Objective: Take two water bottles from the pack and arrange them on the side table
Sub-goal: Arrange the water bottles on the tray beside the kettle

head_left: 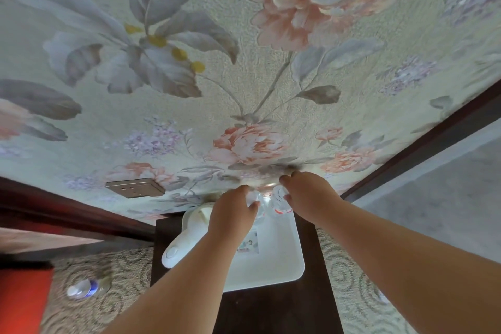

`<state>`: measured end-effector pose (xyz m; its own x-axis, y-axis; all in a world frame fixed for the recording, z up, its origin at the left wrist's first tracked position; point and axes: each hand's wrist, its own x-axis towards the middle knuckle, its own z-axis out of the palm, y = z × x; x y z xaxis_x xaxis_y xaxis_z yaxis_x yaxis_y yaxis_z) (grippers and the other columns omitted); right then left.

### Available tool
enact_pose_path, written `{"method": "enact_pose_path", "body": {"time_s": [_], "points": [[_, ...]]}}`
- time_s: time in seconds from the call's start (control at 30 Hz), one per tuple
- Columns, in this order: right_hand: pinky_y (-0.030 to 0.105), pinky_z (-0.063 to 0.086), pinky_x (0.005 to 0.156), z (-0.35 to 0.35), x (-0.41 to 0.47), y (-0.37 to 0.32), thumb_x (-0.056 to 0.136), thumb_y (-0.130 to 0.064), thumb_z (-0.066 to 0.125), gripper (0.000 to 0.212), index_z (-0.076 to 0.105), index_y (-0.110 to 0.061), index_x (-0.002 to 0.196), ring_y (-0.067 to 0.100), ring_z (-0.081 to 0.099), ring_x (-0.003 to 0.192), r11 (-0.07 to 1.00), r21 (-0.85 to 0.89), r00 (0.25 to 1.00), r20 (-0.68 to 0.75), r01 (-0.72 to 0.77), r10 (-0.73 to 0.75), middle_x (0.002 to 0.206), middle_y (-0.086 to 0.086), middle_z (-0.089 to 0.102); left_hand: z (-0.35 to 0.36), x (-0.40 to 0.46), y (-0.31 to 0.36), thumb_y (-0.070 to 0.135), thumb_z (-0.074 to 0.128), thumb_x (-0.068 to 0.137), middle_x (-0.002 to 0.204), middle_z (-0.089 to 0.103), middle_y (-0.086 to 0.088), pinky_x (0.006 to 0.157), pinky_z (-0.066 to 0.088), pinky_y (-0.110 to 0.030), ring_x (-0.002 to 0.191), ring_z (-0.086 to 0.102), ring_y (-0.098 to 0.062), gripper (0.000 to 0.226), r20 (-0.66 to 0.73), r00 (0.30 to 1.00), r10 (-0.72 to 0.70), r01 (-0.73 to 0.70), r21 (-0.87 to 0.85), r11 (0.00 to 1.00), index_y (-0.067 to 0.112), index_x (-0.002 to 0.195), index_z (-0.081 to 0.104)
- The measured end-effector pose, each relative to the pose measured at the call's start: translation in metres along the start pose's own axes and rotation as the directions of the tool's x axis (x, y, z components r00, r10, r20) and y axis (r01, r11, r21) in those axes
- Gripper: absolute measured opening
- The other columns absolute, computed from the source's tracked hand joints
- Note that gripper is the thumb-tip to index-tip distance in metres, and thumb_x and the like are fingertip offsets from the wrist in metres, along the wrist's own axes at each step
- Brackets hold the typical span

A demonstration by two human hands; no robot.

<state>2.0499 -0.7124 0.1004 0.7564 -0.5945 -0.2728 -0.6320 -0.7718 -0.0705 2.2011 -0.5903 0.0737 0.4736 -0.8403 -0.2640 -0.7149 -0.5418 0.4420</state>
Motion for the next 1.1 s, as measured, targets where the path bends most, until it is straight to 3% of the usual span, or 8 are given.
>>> {"method": "enact_pose_path", "body": {"time_s": [0.13,0.3,0.4,0.5,0.67,0.83,1.0,1.1], "points": [[0.036,0.052,0.071,0.007,0.002,-0.006,0.1,-0.026,0.059,0.027,0.059,-0.017,0.125,0.028,0.065,0.096,0.997,0.067,0.999,-0.028,-0.03,0.032,0.111,0.007,0.065,0.002,-0.002,0.004,0.038,0.063,0.098,0.108,0.076,-0.004,0.08,0.054,-0.034,0.106,0.071,-0.028,0.039,-0.025,1.0,-0.018,0.019,0.019,1.0,0.018,0.131,0.061],[0.031,0.044,0.066,0.02,0.001,-0.007,0.1,-0.025,0.057,0.026,0.06,-0.018,0.125,0.026,0.065,0.097,0.982,0.134,0.99,-0.005,-0.136,0.138,0.106,0.004,0.066,0.006,0.007,0.018,0.066,0.062,0.09,0.097,0.075,0.0,0.066,0.042,-0.03,0.097,0.073,-0.025,0.053,-0.098,0.991,-0.092,0.105,0.139,0.985,0.016,0.107,0.067],[0.03,0.041,0.065,0.023,0.0,-0.007,0.101,-0.026,0.056,0.028,0.06,-0.02,0.128,0.025,0.065,0.097,0.978,0.155,0.99,-0.013,-0.139,0.143,0.108,0.004,0.066,0.007,0.013,0.02,0.053,0.057,0.099,0.103,0.076,-0.003,0.068,0.043,-0.03,0.103,0.072,-0.025,0.045,-0.075,0.997,-0.028,0.046,0.242,0.969,0.013,0.115,0.067],[0.03,0.042,0.064,0.022,0.0,-0.006,0.101,-0.025,0.057,0.027,0.061,-0.019,0.127,0.025,0.066,0.097,0.975,0.167,0.988,-0.015,-0.149,0.154,0.108,0.004,0.067,-0.004,0.019,0.016,0.04,0.059,0.1,0.111,0.074,-0.006,0.081,0.052,-0.032,0.109,0.07,-0.027,0.034,0.021,0.996,0.089,-0.091,0.301,0.949,0.015,0.12,0.068],[0.032,0.045,0.069,0.02,0.0,-0.005,0.101,-0.025,0.057,0.029,0.061,-0.018,0.129,0.026,0.065,0.102,0.974,0.172,0.988,-0.012,-0.15,0.154,0.114,0.005,0.067,-0.022,0.03,0.005,0.031,0.061,0.1,0.11,0.069,-0.003,0.085,0.056,-0.035,0.106,0.067,-0.025,0.016,0.226,0.945,0.237,-0.306,0.354,0.883,0.018,0.109,0.066],[0.035,0.051,0.073,0.022,-0.001,-0.008,0.101,-0.024,0.057,0.028,0.061,-0.018,0.128,0.027,0.065,0.101,0.973,0.183,0.989,-0.023,-0.138,0.144,0.112,0.005,0.066,-0.019,0.023,-0.001,0.029,0.058,0.102,0.111,0.068,-0.003,0.083,0.052,-0.034,0.108,0.067,-0.026,0.023,0.189,0.944,0.272,-0.323,0.352,0.879,0.022,0.124,0.063],[0.034,0.052,0.073,0.021,-0.002,-0.006,0.101,-0.024,0.056,0.026,0.061,-0.018,0.126,0.026,0.065,0.099,0.972,0.191,0.989,-0.026,-0.136,0.144,0.111,0.005,0.066,-0.013,0.021,0.012,0.022,0.055,0.104,0.124,0.069,-0.004,0.092,0.056,-0.035,0.112,0.07,-0.027,0.034,0.144,0.942,0.305,-0.337,0.386,0.859,0.025,0.137,0.062],[0.032,0.048,0.069,0.02,-0.002,-0.008,0.101,-0.024,0.056,0.026,0.061,-0.019,0.127,0.026,0.065,0.1,0.972,0.187,0.988,-0.021,-0.145,0.151,0.111,0.005,0.067,-0.005,0.02,0.026,0.019,0.055,0.104,0.12,0.069,-0.006,0.087,0.054,-0.034,0.108,0.07,-0.028,0.035,0.132,0.949,0.288,-0.317,0.41,0.855,0.022,0.138,0.06]]}}
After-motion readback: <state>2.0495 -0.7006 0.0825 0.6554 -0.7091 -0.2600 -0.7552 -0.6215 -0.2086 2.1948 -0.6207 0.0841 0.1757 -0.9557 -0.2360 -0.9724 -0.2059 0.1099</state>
